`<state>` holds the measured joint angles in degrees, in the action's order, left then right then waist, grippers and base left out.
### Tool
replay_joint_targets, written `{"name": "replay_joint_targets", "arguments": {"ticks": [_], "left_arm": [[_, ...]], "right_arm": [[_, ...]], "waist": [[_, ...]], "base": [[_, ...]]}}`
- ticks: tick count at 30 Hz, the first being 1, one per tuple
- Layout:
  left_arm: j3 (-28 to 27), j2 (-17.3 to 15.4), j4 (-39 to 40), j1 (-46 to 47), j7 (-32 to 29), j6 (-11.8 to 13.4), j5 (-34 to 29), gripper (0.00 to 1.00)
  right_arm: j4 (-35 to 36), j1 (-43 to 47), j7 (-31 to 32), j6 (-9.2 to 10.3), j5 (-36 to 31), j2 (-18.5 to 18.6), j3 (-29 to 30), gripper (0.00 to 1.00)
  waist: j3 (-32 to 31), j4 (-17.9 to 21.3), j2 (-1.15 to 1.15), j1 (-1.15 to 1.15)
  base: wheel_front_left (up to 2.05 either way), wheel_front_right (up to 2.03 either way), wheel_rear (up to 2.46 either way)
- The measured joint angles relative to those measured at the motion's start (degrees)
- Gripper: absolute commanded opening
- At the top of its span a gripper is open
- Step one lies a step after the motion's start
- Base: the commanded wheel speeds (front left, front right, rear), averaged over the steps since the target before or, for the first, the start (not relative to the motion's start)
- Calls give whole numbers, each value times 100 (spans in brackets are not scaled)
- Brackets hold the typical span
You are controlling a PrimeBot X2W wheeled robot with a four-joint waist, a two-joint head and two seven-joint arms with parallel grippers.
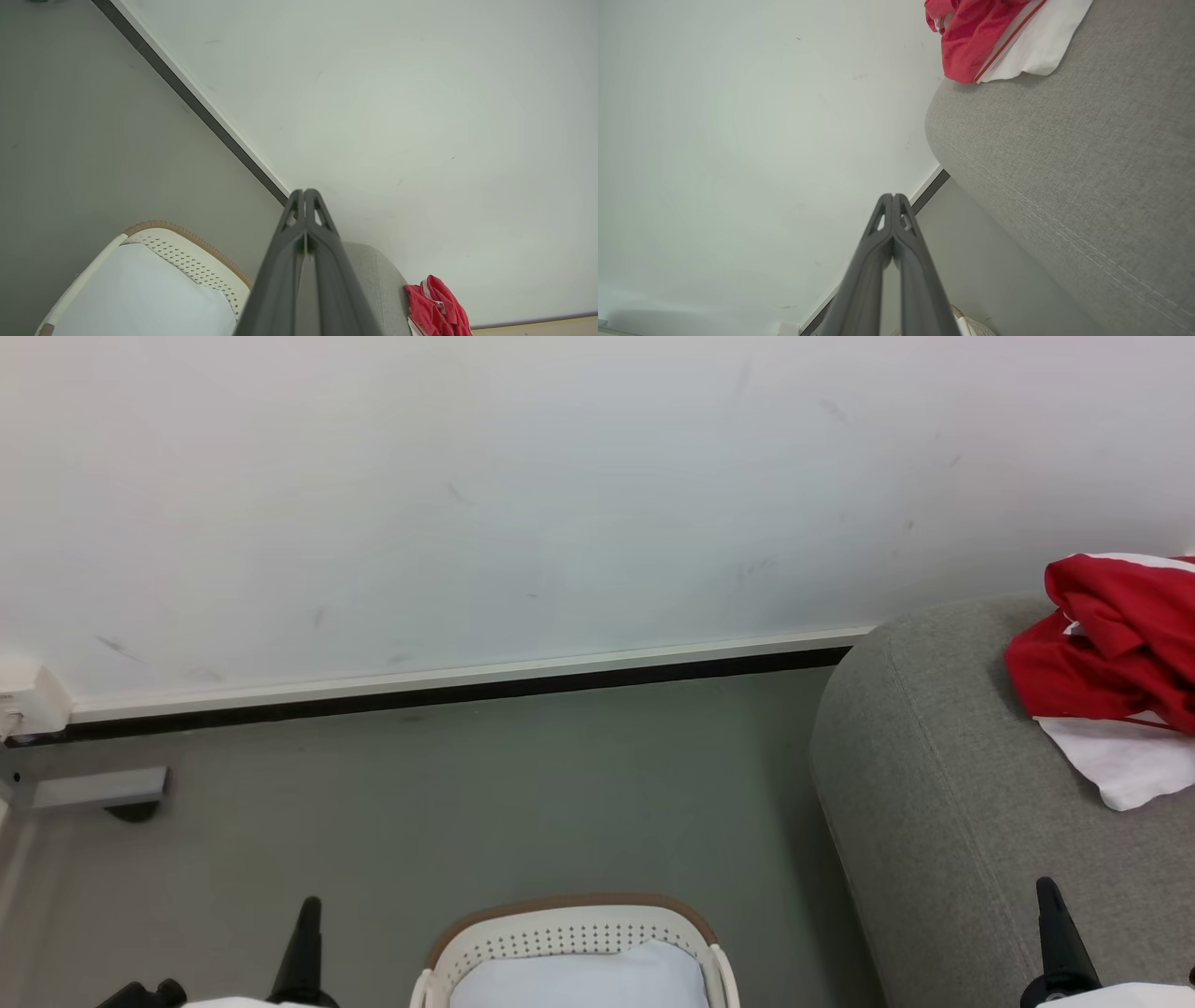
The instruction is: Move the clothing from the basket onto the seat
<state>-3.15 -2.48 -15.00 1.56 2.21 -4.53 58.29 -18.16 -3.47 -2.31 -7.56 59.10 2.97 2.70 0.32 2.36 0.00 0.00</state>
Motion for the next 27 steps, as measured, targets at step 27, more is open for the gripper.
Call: {"name": "replay_joint_targets", "arguments": {"ticks": [27], "left_arm": [[-157,-4,37,201,-405,-132,1521,0]], "right_arm": [[181,-116,407,0,1515,-7,174,0]], "waist": [[-6,-91,0,0]], "base": [[0,0,0]]}}
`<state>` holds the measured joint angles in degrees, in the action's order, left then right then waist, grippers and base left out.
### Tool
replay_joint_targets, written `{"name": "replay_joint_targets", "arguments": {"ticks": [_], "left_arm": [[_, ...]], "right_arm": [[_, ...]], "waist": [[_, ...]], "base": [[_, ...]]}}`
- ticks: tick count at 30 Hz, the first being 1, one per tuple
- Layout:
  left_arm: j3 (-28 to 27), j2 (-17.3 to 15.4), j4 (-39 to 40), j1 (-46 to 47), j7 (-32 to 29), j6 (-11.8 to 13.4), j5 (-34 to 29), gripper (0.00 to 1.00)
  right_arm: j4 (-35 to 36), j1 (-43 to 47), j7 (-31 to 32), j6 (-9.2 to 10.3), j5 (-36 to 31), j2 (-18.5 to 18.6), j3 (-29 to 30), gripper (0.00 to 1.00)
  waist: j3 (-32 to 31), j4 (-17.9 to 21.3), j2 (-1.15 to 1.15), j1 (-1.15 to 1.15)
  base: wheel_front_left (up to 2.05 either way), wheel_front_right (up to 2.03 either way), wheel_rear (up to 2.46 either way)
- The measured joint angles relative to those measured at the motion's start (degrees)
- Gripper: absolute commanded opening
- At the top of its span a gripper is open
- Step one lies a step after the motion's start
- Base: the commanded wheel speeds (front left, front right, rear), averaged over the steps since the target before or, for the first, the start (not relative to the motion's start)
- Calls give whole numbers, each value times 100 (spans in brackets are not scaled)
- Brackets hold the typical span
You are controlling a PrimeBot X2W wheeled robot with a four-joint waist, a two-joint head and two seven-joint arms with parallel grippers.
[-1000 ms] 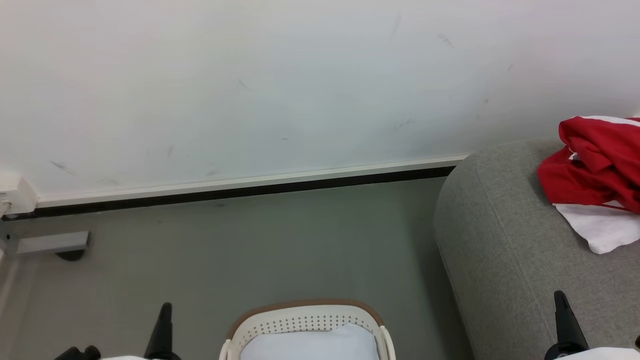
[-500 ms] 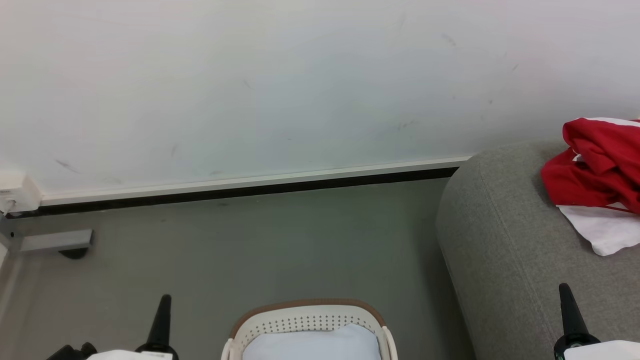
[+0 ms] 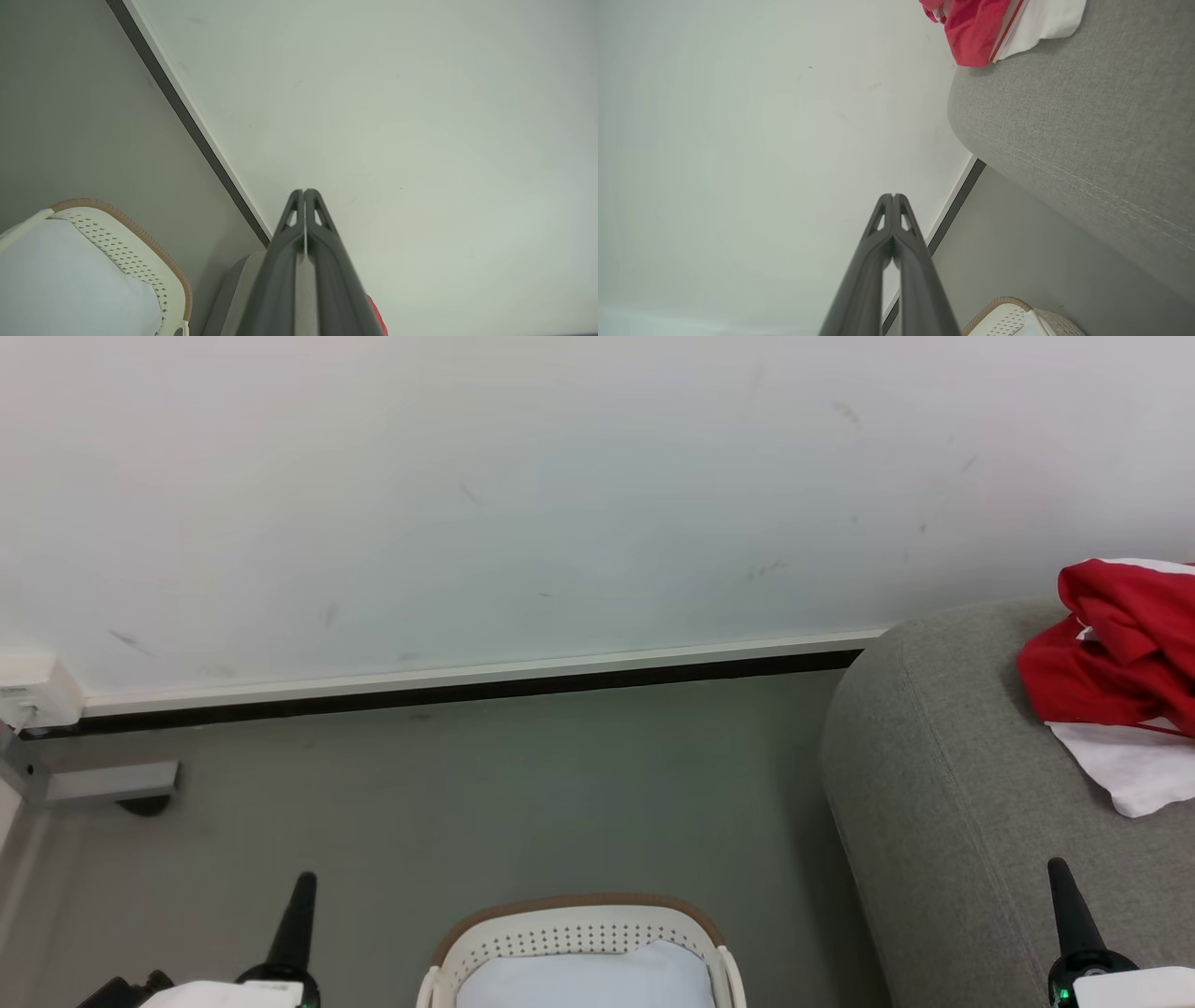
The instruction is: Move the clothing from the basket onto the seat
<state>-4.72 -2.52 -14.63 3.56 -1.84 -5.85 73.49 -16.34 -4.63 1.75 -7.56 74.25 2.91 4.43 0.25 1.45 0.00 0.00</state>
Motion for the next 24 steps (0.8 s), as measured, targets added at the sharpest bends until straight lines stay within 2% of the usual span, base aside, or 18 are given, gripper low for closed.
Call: {"name": "replay_joint_targets", "arguments": {"ticks": [24], "left_arm": [[-97,-5,23,146,-271,-91,1093,0]], "right_arm": [[140,-96,283,0,1079,-1,130,0]], "waist": [[-5,-81,0,0]], "base": [[0,0,0]]}}
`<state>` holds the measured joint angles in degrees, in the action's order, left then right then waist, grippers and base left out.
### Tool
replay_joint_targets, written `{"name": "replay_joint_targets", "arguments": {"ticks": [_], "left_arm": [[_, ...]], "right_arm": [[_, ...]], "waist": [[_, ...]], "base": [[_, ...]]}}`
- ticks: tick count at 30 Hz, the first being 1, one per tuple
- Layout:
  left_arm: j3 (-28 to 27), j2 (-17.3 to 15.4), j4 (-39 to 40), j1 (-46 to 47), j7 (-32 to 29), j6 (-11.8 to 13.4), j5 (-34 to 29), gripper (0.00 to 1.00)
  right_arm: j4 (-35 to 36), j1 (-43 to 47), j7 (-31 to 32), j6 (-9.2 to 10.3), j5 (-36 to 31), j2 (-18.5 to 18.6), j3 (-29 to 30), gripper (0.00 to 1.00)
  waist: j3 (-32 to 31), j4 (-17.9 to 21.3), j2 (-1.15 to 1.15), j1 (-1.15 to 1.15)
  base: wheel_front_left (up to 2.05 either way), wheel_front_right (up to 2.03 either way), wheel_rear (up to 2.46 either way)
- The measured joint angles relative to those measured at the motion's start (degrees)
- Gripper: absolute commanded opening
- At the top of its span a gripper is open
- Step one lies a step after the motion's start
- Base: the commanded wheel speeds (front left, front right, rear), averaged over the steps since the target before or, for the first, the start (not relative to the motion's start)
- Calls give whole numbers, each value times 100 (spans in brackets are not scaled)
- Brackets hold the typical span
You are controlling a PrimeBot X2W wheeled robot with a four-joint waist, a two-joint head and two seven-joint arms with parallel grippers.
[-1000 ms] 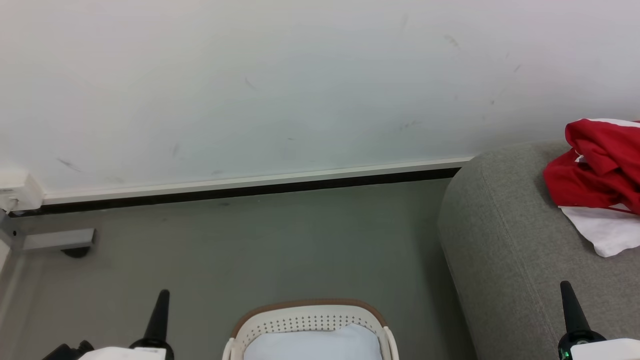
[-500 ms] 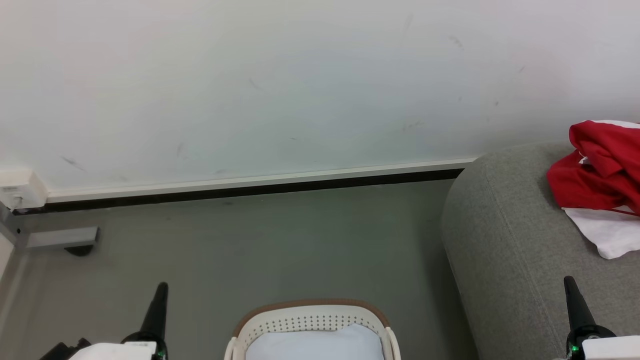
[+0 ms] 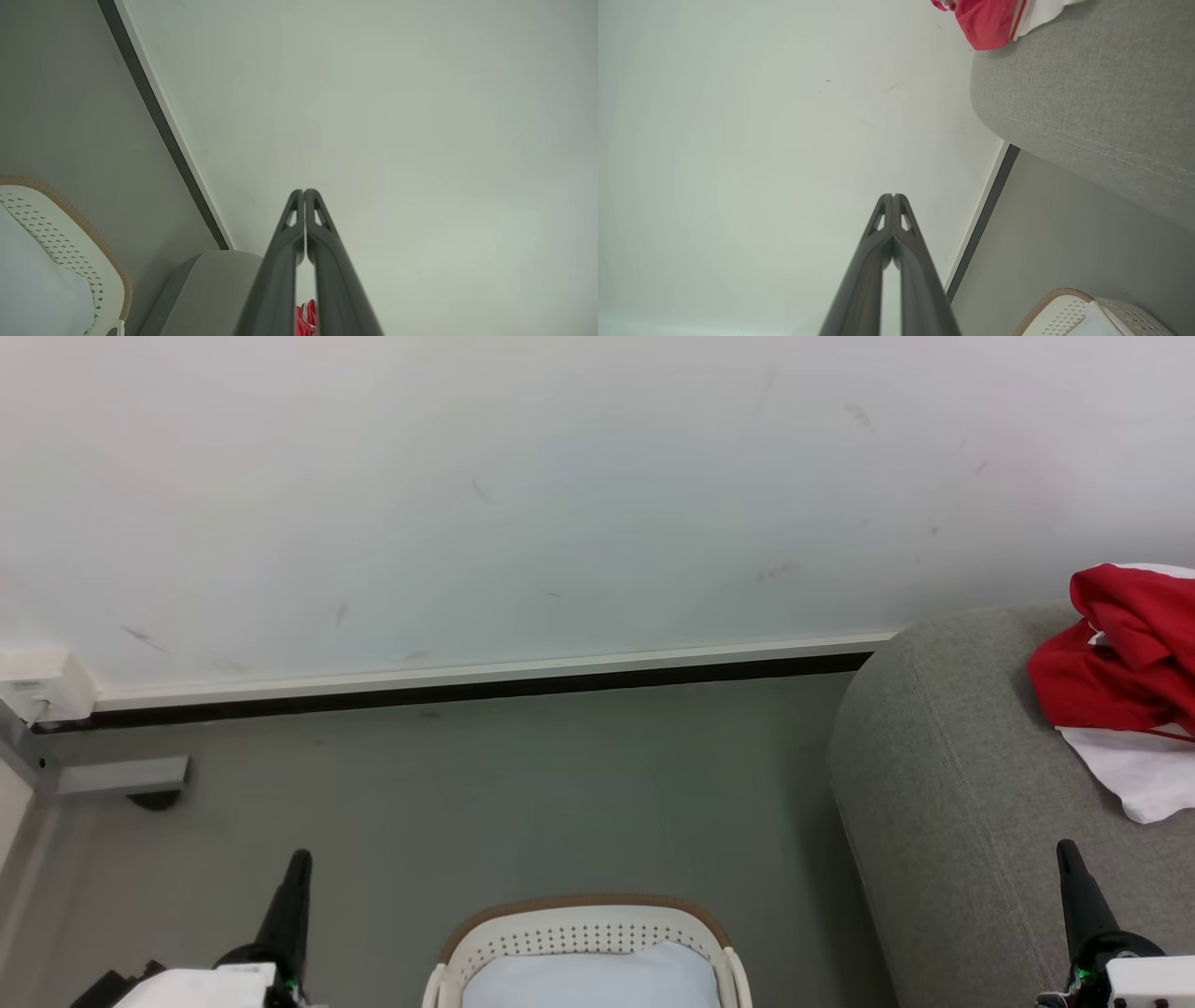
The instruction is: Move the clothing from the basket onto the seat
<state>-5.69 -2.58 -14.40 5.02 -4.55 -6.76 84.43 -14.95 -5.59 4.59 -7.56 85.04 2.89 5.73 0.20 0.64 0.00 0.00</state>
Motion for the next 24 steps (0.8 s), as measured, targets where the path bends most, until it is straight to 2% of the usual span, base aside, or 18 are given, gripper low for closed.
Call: {"name": "replay_joint_targets", "arguments": {"ticks": [17,24], "left_arm": [[-78,-5,16,93,-182,-54,697,0],[-87,-7,21,103,-199,-62,755,0]], "right_arm": [[63,-25,191,1,639,-1,65,0],[76,-32,198,0,733,-2,76,0]], "waist": [[-4,-57,0,0],[-5,-64,0,0]], "base": [[0,0,0],[0,0,0]]}}
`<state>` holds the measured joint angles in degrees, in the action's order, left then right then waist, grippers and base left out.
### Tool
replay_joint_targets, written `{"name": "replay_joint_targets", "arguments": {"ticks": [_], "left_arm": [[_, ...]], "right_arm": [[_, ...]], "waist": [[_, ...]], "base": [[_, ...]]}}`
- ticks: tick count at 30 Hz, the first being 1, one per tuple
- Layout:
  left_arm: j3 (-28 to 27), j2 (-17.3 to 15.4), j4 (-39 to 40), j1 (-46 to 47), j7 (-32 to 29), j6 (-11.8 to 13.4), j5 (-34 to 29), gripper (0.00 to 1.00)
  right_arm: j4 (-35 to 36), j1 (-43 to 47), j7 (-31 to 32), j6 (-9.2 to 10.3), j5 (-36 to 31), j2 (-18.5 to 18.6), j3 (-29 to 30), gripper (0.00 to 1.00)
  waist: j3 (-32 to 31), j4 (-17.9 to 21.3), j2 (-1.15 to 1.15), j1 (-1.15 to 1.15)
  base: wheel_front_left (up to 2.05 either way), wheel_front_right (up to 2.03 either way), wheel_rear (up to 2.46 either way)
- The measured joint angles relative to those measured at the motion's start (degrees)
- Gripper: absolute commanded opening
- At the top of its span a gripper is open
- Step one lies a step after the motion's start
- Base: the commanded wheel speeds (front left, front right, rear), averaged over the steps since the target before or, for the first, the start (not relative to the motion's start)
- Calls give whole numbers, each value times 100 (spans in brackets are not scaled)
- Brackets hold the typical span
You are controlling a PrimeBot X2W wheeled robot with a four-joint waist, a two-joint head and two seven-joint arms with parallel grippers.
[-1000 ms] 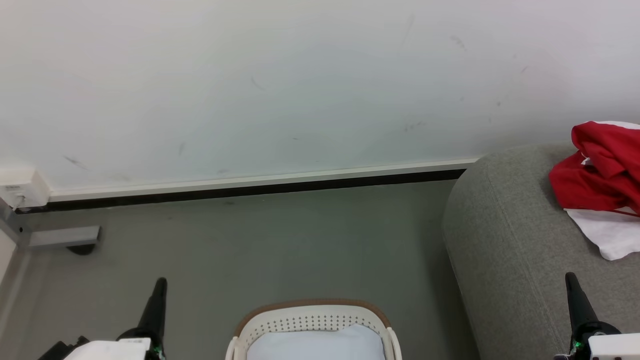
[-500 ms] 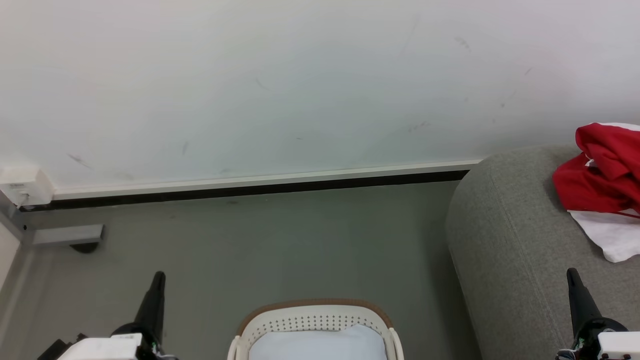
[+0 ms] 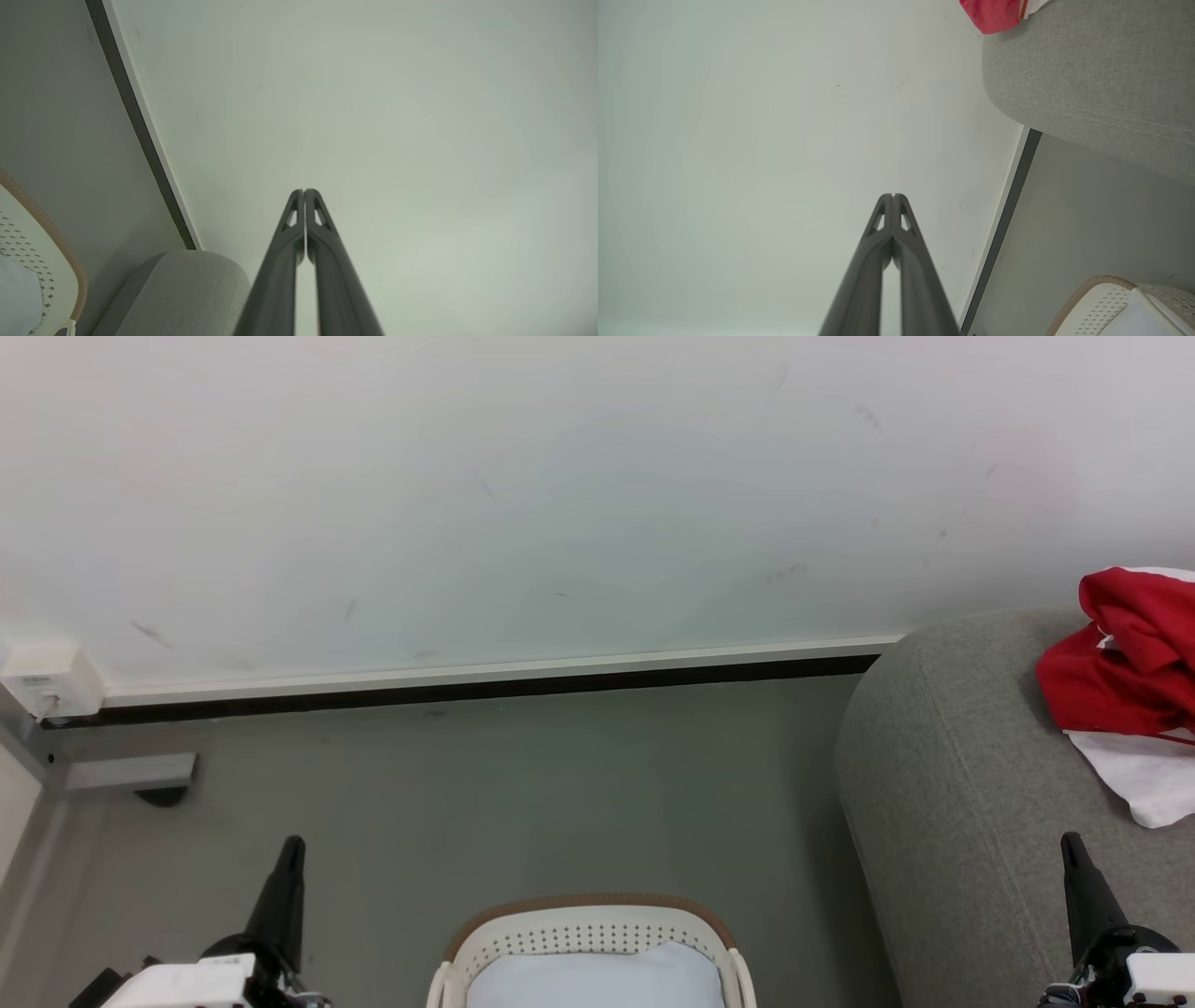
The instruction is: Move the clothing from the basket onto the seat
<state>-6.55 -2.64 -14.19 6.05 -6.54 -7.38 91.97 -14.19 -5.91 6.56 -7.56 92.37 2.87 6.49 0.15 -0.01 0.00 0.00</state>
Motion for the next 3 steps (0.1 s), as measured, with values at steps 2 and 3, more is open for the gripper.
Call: {"name": "replay_joint_targets", "arguments": {"ticks": [2,3], "left_arm": [[0,0,-1,1,0,0,0,0],[0,0,-1,1,0,0,0,0]], "right_arm": [[0,-1,0,1,0,0,0,0],[0,-1,0,1,1,0,0,0]], "waist": [[0,0,0,0],[0,0,0,0]], "base": [[0,0,0],[0,0,0]]}}
